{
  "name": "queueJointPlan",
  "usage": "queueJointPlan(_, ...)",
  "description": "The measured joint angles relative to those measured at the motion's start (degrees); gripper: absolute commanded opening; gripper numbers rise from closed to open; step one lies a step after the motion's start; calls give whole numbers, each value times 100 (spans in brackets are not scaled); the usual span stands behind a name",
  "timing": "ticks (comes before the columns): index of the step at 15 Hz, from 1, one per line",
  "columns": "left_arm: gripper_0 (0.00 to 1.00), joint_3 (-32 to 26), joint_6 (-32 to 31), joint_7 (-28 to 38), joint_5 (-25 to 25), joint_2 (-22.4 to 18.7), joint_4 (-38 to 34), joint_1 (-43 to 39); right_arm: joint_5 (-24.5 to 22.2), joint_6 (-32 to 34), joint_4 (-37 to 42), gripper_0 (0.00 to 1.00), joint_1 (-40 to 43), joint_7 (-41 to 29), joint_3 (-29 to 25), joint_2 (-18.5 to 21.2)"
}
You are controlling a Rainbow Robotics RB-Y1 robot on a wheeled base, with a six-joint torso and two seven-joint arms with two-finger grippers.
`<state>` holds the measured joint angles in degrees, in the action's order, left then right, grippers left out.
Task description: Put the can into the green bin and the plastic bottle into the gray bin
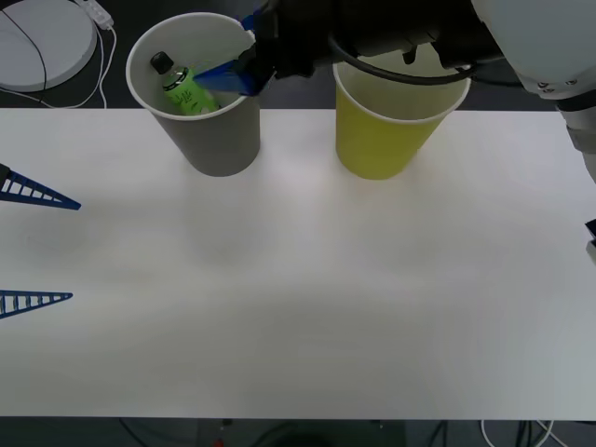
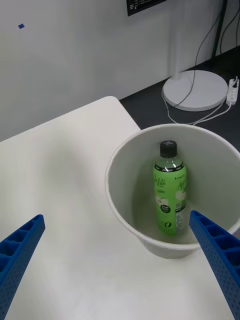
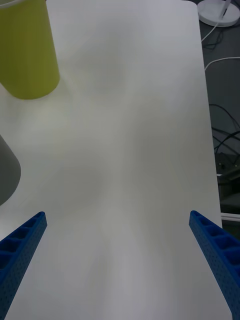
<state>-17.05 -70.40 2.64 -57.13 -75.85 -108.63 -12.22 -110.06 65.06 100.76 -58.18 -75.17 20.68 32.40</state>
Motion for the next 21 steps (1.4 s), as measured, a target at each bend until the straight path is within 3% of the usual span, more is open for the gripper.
queueJointPlan(8,100,0,0,0,0,0,0,0,1063,-957,1493,100,1805,786,-237,1376)
queueJointPlan(16,100,0,0,0,0,0,0,0,2237,-1102,1878,100,3076,2751,-903,2642)
queueJointPlan(21,100,0,0,0,0,0,0,0,3036,-757,1879,100,3896,4151,-1490,3144)
